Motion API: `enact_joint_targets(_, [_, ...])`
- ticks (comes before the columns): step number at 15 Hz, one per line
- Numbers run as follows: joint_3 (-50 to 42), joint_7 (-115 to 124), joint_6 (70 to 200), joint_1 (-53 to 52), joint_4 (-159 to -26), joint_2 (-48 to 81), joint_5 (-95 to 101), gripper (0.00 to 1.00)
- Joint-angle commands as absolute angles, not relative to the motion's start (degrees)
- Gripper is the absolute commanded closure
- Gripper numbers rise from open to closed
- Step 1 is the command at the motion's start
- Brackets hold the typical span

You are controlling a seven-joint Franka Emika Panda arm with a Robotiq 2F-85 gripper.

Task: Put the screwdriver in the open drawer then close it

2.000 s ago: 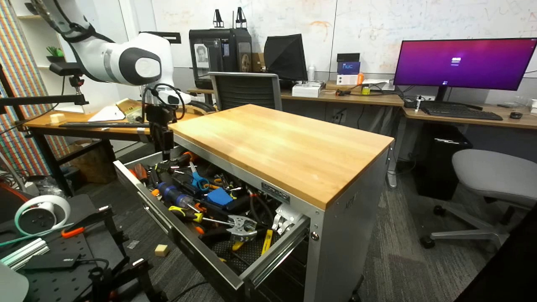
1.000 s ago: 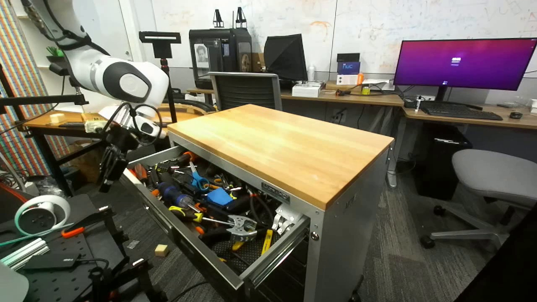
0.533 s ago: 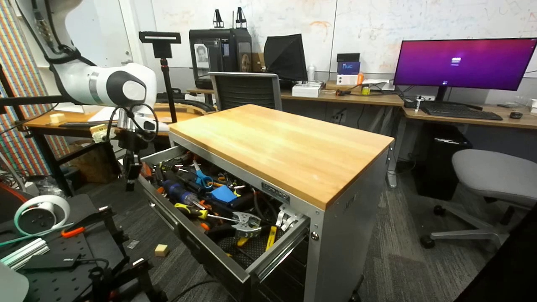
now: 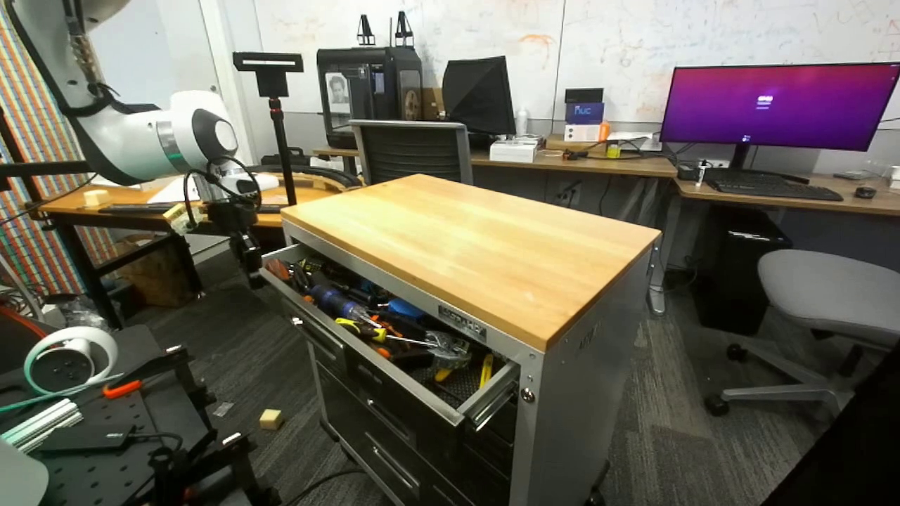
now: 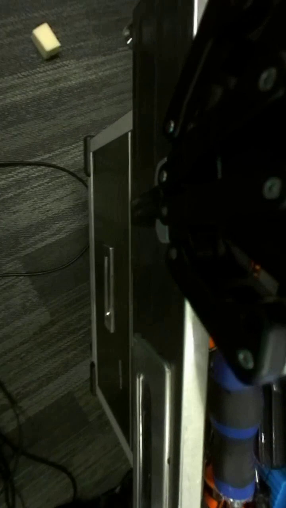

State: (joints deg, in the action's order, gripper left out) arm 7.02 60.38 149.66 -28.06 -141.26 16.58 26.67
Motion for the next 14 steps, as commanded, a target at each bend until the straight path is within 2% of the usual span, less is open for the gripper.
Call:
enact_joint_targets(1, [2.57,72.78,157.22,-32.75,-138.52,19.2,40.3,1.0])
enact_joint_targets(12, [-7.26,91.75,157.47,-38.29,-123.08,29.4,67.7,1.0])
enact_joint_targets(14, [-7.74,95.96,157.17,-39.5,-123.66,29.2,70.88,1.0])
